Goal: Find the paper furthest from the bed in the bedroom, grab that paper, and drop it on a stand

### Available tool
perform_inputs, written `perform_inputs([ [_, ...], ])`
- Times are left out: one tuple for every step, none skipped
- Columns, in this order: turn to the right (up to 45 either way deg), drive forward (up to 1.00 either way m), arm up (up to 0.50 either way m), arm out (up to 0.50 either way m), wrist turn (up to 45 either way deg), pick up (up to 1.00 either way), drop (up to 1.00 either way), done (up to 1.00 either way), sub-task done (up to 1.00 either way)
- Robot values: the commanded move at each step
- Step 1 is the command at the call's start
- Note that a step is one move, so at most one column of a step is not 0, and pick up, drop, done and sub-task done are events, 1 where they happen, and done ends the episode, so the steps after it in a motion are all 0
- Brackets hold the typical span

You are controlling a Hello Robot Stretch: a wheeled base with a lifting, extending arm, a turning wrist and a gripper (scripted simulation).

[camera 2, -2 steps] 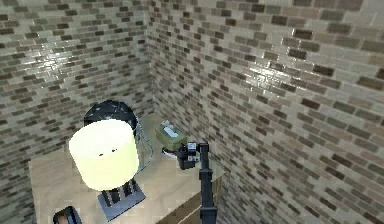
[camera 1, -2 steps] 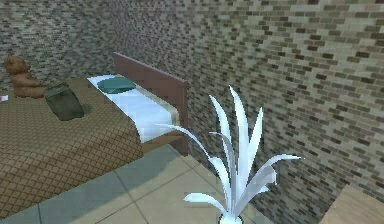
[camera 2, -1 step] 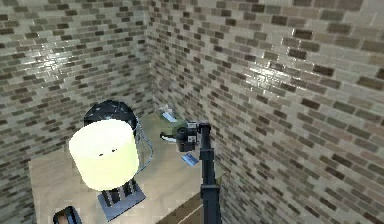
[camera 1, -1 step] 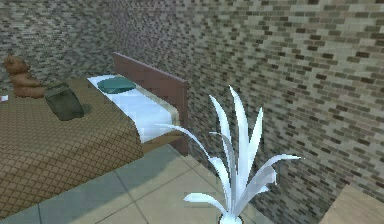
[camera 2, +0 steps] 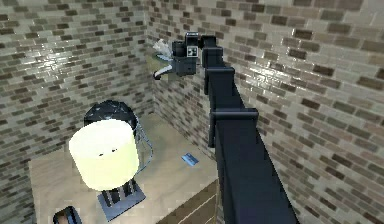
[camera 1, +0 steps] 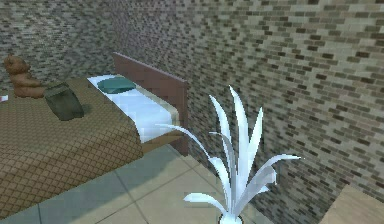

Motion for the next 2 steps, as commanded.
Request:
perform_inputs([
  [0.0, 0.0, 0.0, 0.0, -45.0, 0.0, 0.0, 0.0, 0.0],
  [0.0, 0.0, 0.0, 0.0, -45.0, 0.0, 0.0, 0.0, 0.0],
])
